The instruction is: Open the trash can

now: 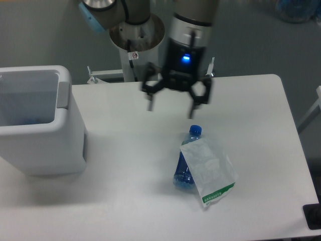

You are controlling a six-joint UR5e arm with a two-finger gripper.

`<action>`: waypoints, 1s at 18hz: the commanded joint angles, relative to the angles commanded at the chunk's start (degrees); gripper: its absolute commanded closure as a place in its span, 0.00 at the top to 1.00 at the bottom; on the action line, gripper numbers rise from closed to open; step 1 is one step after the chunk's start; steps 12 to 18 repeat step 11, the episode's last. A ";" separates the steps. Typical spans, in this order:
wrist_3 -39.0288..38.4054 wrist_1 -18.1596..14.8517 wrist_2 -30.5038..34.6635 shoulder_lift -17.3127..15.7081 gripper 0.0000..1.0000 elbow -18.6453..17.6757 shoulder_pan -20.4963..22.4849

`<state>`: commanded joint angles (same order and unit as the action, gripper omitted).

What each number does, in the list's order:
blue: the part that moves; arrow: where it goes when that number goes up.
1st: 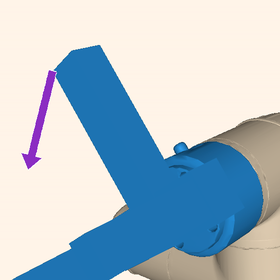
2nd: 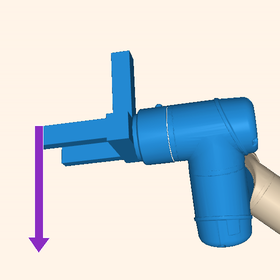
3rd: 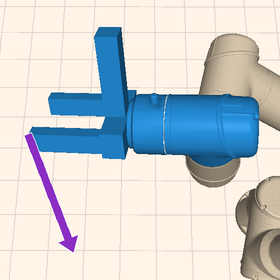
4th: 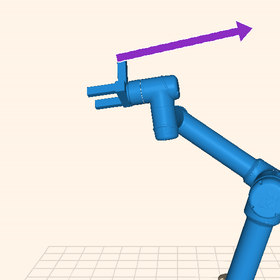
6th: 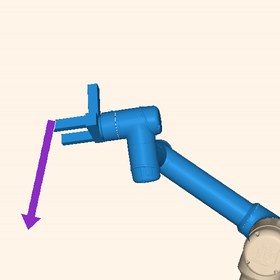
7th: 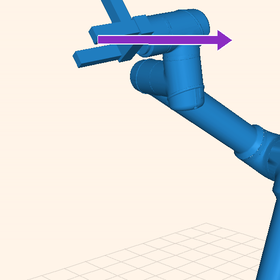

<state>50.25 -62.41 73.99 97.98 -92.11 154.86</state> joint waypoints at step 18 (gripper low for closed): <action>20.04 4.13 8.98 11.17 1.00 0.88 4.84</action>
